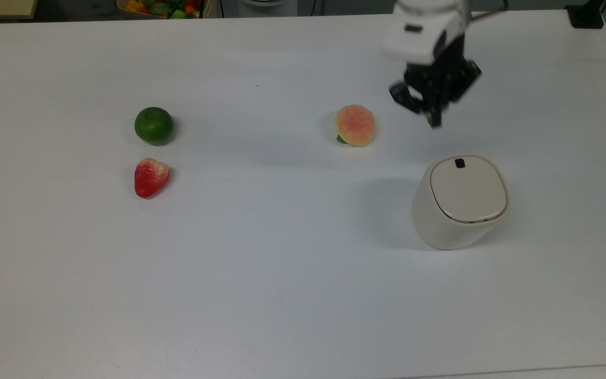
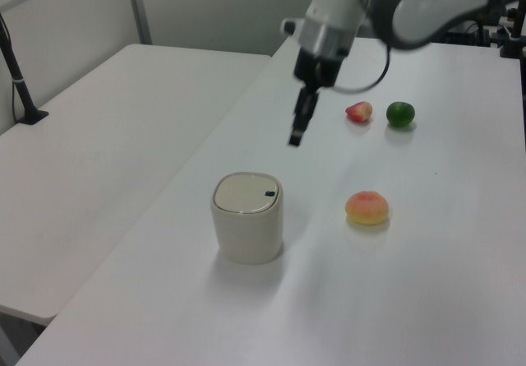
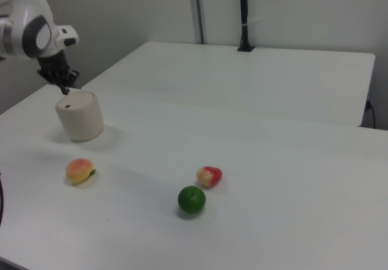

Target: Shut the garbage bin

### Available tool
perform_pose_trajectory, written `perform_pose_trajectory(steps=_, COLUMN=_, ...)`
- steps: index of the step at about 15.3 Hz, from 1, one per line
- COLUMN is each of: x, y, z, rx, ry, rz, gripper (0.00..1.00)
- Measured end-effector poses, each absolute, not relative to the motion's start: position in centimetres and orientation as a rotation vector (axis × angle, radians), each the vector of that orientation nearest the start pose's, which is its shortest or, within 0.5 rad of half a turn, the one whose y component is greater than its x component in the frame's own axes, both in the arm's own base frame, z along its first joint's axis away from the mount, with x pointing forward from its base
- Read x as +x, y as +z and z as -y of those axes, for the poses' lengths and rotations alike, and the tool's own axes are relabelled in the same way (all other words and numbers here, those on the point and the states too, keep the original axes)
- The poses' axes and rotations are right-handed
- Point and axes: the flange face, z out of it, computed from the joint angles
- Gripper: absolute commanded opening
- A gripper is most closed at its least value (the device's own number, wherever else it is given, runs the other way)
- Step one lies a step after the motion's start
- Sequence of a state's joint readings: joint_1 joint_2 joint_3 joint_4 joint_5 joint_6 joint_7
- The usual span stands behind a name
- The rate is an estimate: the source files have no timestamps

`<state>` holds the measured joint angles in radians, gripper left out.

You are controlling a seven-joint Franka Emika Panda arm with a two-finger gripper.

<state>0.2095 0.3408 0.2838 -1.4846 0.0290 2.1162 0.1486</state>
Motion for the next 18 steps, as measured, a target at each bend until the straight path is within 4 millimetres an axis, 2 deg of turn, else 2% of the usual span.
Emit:
perform_pose_trajectory(steps=1, x=61.0, y=53.2, z=-29.2, rx=-2.903, ry=-0.316, rz=0.436, gripper=0.26)
perform_pose_trajectory(steps=2, x=60.1, y=54.5, z=-28.2, rx=-2.928, ry=-0.267, rz=0.430, gripper=0.53)
perform_pose_trajectory(steps=3, x=59.2, y=55.8, z=-27.0, rx=-2.955, ry=-0.219, rz=0.420, gripper=1.00)
perform_pose_trajectory(steps=8, x=55.5, y=61.1, z=-21.6, rx=-3.047, ry=-0.067, rz=0.340, gripper=1.00)
perform_pose_trajectory(steps=10, x=54.8, y=62.0, z=-19.4, rx=-3.071, ry=-0.024, rz=0.291, gripper=1.00)
perform_pose_trajectory(steps=13, x=54.3, y=64.4, z=-13.3, rx=-3.091, ry=-0.017, rz=0.129, gripper=1.00)
perform_pose_trajectory(steps=15, x=53.9, y=65.7, z=-10.0, rx=-3.080, ry=-0.040, rz=0.037, gripper=1.00)
perform_pose_trajectory(steps=18, x=53.4, y=66.4, z=-6.1, rx=-3.070, ry=-0.058, rz=-0.040, gripper=1.00)
